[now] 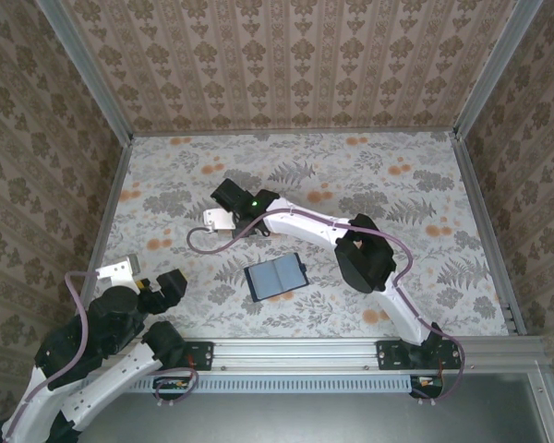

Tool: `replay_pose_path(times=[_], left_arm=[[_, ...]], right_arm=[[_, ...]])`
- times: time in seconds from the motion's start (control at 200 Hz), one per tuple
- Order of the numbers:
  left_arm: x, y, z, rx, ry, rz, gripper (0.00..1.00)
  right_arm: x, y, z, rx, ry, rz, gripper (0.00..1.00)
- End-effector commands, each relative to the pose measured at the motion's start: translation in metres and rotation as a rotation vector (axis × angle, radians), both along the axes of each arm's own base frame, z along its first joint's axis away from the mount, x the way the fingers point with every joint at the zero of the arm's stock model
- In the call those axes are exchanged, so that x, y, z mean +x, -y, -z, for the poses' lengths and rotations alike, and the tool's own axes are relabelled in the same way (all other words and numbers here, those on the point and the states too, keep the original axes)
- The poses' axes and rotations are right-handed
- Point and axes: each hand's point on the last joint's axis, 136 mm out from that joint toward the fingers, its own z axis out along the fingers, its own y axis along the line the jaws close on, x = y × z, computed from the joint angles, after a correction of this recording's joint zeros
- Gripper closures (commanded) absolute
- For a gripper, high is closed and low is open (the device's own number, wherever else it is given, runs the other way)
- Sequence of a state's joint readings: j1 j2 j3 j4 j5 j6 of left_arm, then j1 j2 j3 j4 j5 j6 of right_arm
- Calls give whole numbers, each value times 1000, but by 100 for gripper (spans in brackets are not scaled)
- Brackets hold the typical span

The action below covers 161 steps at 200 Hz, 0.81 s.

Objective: Take the credit cards out of the card holder

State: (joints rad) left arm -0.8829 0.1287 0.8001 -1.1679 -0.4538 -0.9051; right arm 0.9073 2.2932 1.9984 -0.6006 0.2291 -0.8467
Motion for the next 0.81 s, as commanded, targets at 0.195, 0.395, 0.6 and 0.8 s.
replay_pose_path(times=[0.195, 0.395, 0.6, 0.8], left_arm=[[-1, -6, 2, 2, 0, -17, 0], [-1, -5, 2, 1, -1, -17, 0], [-1, -6, 2, 1, -2, -18, 0], [-2, -5, 2, 2, -1, -15, 0]], right_arm=[[27, -1, -3, 39, 63, 79, 76], [48, 0, -15, 77, 124, 143, 75], [52, 0, -19, 98, 126, 167, 75], [46, 3, -10, 81, 96, 160, 75]])
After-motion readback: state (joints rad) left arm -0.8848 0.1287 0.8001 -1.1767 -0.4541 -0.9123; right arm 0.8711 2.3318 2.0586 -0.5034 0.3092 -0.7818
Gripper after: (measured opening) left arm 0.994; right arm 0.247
